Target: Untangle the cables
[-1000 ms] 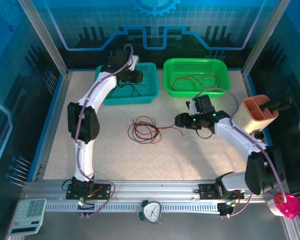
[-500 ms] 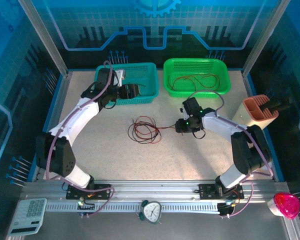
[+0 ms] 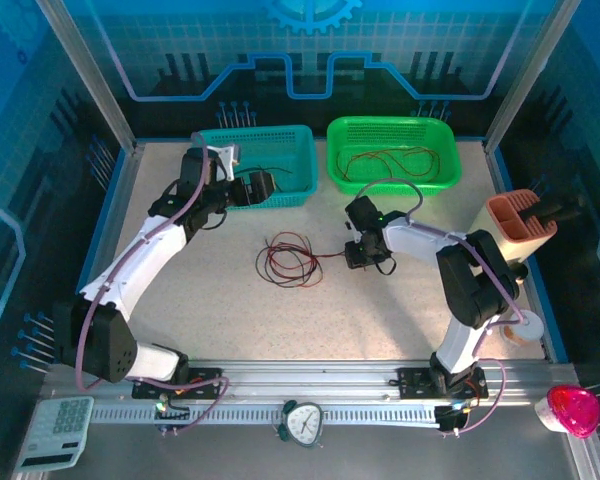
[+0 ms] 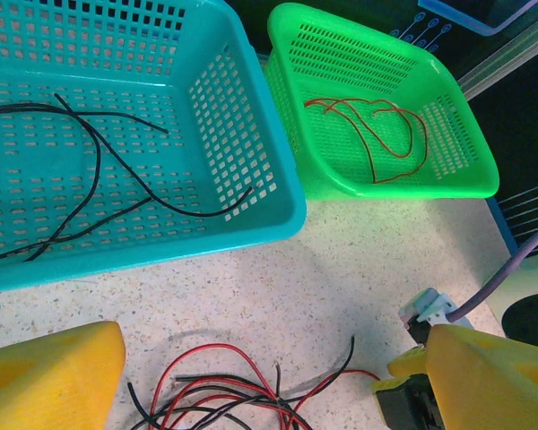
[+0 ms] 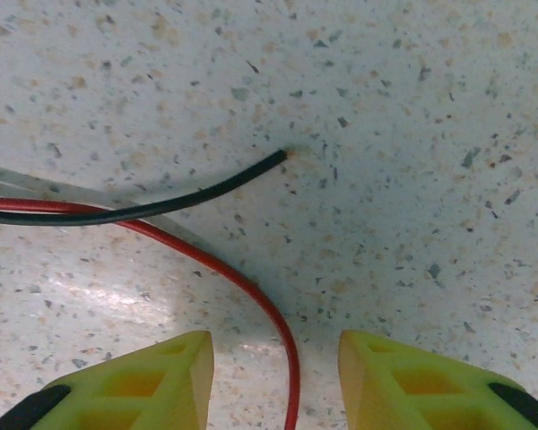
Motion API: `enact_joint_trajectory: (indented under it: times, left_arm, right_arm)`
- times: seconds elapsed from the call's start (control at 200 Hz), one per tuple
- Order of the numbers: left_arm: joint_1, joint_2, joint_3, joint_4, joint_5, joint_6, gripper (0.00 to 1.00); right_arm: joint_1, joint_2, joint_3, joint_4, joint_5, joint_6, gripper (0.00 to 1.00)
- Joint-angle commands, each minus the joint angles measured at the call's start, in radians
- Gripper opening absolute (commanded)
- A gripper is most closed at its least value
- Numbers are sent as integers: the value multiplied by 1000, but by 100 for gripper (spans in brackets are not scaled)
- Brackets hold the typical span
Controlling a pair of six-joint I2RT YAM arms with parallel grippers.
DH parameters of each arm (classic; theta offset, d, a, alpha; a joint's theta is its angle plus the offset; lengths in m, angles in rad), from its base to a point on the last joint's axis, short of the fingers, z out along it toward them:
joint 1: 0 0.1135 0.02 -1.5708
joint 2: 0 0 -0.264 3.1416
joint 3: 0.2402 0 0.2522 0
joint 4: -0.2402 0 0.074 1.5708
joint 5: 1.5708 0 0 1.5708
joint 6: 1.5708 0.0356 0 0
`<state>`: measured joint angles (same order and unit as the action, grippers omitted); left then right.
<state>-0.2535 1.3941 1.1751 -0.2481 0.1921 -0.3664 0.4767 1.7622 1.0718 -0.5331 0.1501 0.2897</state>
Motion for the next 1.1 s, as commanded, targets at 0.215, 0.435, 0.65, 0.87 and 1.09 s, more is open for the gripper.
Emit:
enact_joint_trajectory:
  times: [0.215, 0.435, 0.65, 0.87, 1.09]
  left_arm:
    - [0, -23, 0, 32, 13, -10, 89]
    - [0, -22, 5, 33, 24, -10, 90]
    - [0, -33, 12, 30, 18, -11, 91]
    - [0, -53, 29, 32, 31, -20, 98]
    - [0, -81, 37, 38, 58, -22, 99]
  right_arm:
    - [-9, -5, -20, -24, 3, 9, 39]
    - [-7, -10, -46, -12, -2, 23, 38]
    - [-6, -3, -59, 2, -14, 28, 30]
    - [-9, -35, -55, 0, -27, 22, 1]
    - [-12, -150, 65, -55, -72, 21, 0]
